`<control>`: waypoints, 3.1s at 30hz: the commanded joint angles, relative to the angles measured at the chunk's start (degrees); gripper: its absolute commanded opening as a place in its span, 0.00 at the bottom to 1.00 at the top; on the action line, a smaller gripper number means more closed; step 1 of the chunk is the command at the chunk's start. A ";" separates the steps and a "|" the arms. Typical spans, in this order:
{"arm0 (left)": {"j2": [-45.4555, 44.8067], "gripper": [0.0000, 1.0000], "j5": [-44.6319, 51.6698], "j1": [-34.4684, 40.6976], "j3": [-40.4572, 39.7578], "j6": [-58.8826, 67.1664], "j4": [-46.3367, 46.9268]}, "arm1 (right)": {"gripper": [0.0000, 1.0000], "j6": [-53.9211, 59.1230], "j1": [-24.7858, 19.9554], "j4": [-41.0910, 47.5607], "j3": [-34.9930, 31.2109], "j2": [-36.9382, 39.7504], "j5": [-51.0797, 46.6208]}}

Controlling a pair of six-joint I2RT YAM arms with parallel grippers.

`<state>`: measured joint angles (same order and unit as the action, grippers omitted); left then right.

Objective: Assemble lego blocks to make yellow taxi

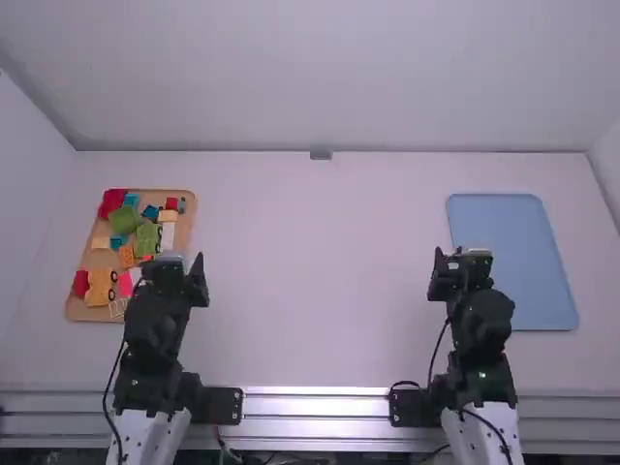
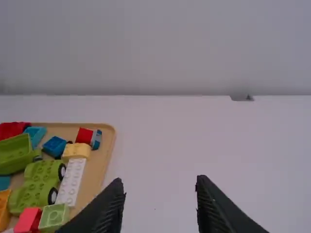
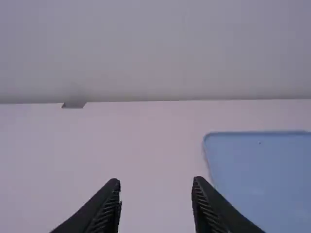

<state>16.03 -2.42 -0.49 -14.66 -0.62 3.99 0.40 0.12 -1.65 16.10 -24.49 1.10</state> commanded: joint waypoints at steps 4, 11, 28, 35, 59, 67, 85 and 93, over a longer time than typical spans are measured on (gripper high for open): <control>3.94 0.51 -3.42 -0.86 -5.11 -2.06 1.17 | 0.51 0.35 0.48 -0.87 6.22 -6.06 0.66; 9.78 0.67 -6.10 -1.24 -13.70 -5.76 8.67 | 0.67 0.55 0.65 -1.93 12.80 -15.70 4.21; 21.25 0.92 -18.06 -3.13 -39.67 -22.84 41.45 | 0.91 1.48 4.82 -4.70 23.52 -30.75 5.94; 24.97 0.97 -19.32 -6.43 -46.79 -28.11 51.48 | 0.97 0.90 4.21 -5.11 25.90 -34.06 4.83; 45.05 0.99 -25.86 -15.15 -70.86 -39.74 78.40 | 0.99 1.51 4.00 -6.80 26.64 -35.08 4.87; 51.78 0.99 -15.91 -27.21 -74.95 -32.00 78.05 | 0.99 4.59 4.00 -6.99 26.64 -35.10 4.87; 69.83 0.99 -2.84 -47.71 -74.44 -19.23 72.96 | 0.99 6.14 4.02 -8.50 26.64 -35.10 4.87; 79.73 0.99 -1.62 -47.93 -74.10 -25.86 73.75 | 0.99 7.17 3.98 -8.66 26.64 -35.10 4.90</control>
<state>94.67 -5.13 -48.53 -88.55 -23.70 77.30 7.20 4.19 -10.07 40.64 -59.24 6.22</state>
